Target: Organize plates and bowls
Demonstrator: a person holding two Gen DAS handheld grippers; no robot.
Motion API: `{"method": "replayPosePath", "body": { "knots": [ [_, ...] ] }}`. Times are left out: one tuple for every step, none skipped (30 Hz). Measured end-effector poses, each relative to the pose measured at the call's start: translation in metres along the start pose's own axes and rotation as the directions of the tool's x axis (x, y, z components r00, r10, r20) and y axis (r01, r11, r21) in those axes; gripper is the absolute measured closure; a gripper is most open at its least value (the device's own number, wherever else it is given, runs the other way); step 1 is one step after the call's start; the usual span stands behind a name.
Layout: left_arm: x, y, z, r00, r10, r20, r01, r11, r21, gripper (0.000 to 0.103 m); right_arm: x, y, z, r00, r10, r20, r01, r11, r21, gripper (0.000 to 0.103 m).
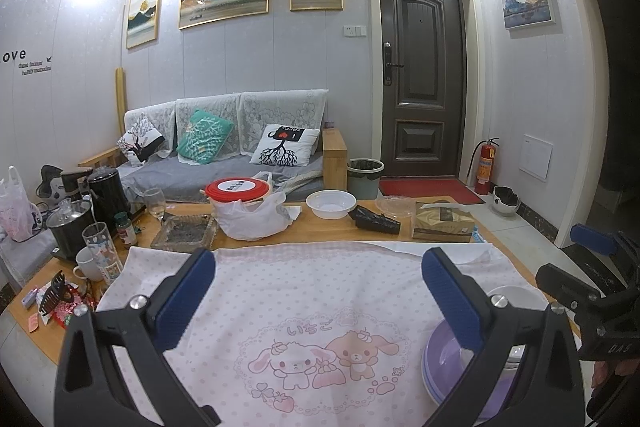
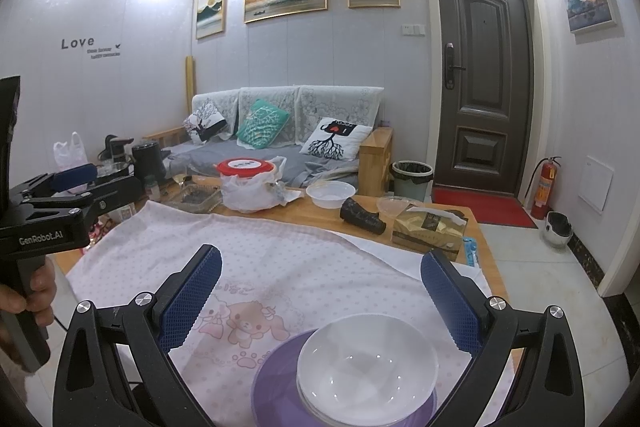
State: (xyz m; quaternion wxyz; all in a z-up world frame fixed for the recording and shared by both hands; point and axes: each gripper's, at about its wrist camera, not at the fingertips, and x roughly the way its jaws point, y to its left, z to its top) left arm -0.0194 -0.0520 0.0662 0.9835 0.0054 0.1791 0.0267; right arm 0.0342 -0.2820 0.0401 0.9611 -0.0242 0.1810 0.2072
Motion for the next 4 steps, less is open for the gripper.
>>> {"method": "replayPosePath", "body": {
  "knots": [
    [-0.0008, -0.0004, 0.0008, 1.000, -0.004, 0.001, 0.004, 1.000, 0.002, 0.001, 0.0000, 0.0000, 0.0001, 1.000, 0.000, 0.000, 0.000, 1.000, 0.000, 0.004],
    [-0.0008, -0.0008, 0.0014, 1.000, -0.006, 0.000, 0.006, 1.000, 0.002, 0.001, 0.0002, 0.0001, 0.0004, 1.000, 0.000, 0.001, 0.000, 1.000, 0.000, 0.004],
    [-0.0015, -0.0014, 0.0029, 1.000, -0.003, 0.000, 0.003, 1.000, 0.000, 0.001, 0.0000, 0.0000, 0.0000, 1.000, 0.000, 0.001, 0.000, 1.000, 0.000, 0.004],
    [-0.0011, -0.0008, 0.0045, 1.000, 0.001, 0.000, -0.001, 1.000, -0.004, 0.001, 0.0000, -0.0001, 0.0006, 1.000, -0.001, 0.002, 0.001, 1.000, 0.001, 0.004]
  ]
}}
